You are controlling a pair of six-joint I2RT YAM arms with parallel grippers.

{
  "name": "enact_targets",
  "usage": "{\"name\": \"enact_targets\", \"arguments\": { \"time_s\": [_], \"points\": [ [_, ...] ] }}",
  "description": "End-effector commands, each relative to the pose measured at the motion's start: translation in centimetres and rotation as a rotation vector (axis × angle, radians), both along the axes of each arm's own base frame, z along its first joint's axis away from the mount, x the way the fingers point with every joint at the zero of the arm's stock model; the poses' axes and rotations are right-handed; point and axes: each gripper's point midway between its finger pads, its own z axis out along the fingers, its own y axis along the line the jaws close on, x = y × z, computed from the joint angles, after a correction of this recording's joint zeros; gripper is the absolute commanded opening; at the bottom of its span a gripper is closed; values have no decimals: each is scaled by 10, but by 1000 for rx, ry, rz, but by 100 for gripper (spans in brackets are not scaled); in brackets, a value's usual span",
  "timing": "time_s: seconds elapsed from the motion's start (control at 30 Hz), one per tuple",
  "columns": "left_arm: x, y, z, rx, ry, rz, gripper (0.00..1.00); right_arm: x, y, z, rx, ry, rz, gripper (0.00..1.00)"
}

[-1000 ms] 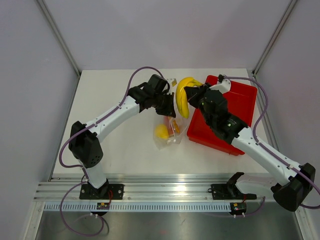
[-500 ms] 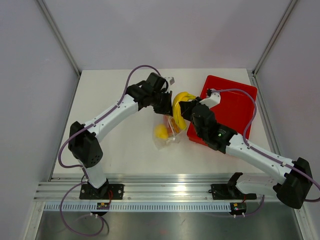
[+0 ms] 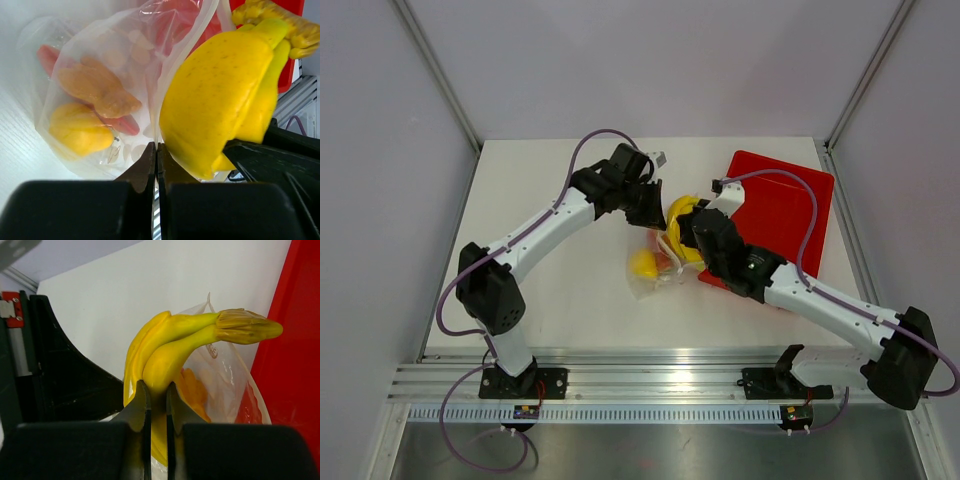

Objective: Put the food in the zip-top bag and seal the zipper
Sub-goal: Place the fake fruit in the zipper food storage bag.

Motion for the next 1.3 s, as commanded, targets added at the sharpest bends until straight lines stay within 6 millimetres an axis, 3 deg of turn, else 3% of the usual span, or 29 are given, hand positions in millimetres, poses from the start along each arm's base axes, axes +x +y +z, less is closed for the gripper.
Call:
{"name": "enact_targets", "arguments": {
  "time_s": [0.0,0.13,0.37,0.6,0.77,1.0,1.27],
  "points": [
    [6,-8,48,-118,-95,-14,0,-4,3,6,-70,7,34,0],
    [8,-7,49,-125,-97,-13,0,-7,1,-10,-115,60,41,0],
    [6,-15,63,-187,-92,-35,0,-10,7,-19,-178,90,100,0],
    [2,-24,78,-257,-86,-63,0,-11,-4,-3,-225,82,75,0],
    [3,-25,68,-238,-64,-62,0,-15,-7,13,-256,61,77,0],
    [8,-27,51,-207,-40,-59,0,-21,4,26,-264,48,108,0],
    [9,-28,49,-210,-37,-62,0,-34,18,3,-375,118,129,0]
  ]
}}
